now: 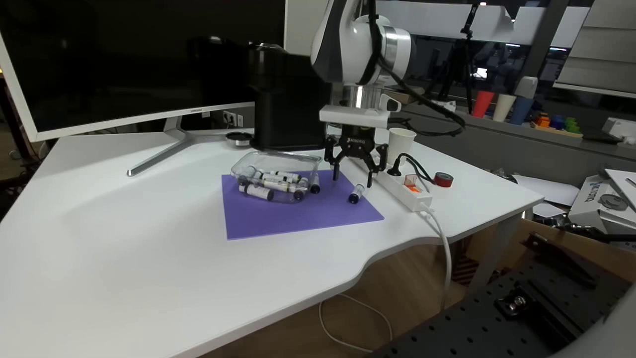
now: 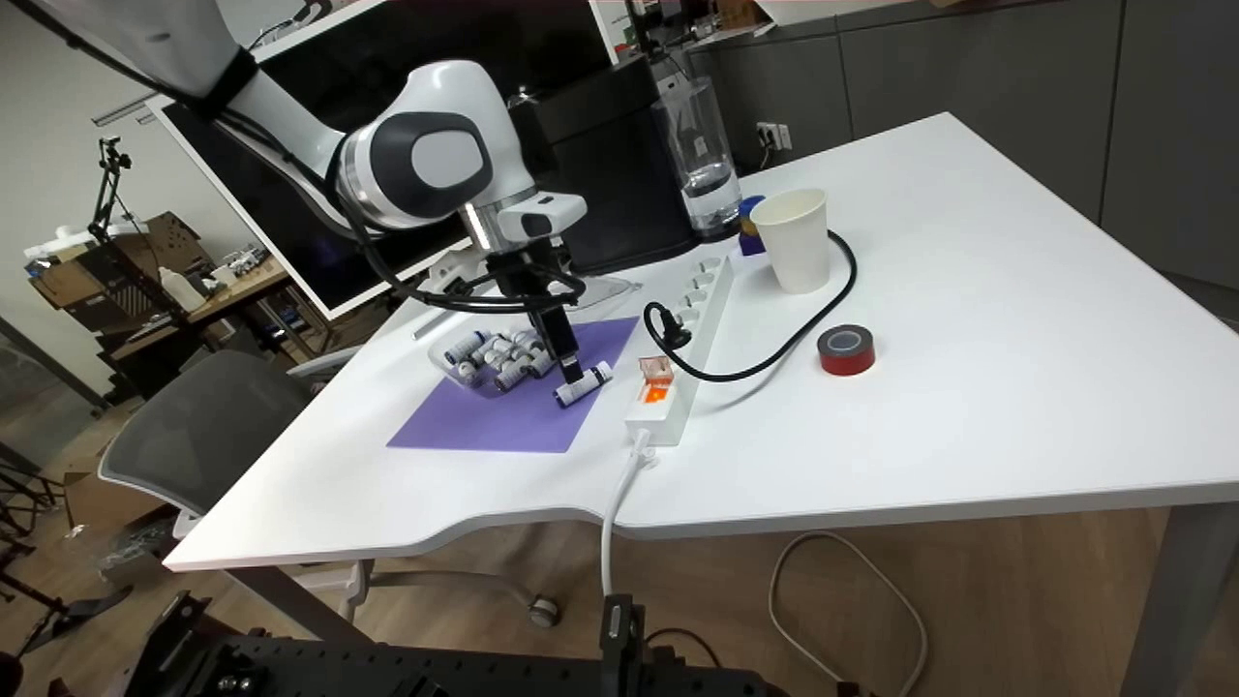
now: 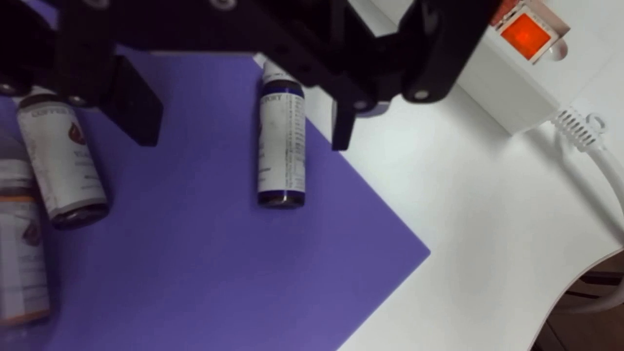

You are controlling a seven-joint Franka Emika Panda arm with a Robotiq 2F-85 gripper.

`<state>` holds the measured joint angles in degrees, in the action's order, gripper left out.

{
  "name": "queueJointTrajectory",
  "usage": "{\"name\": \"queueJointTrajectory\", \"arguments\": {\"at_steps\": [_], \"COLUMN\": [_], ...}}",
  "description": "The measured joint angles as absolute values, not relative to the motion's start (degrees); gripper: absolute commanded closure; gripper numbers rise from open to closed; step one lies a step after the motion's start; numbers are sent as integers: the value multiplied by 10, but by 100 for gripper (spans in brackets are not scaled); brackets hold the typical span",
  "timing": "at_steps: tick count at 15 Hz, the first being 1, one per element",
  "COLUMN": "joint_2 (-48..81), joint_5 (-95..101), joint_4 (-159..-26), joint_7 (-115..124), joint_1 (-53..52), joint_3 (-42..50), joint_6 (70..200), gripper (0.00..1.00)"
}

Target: Pick up on object from the bowl and put it on the table

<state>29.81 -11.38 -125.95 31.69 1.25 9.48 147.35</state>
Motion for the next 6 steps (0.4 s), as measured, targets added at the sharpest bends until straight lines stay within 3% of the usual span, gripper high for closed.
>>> {"name": "queueJointTrajectory", "arguments": {"at_steps": [6], "joint_2": [237], "joint_5": [-116], "joint_4": [-1278], "joint_7": [350], "joint_1": [-11], "joint_3": [94], "joint_6": [1434], "gripper": [0]}}
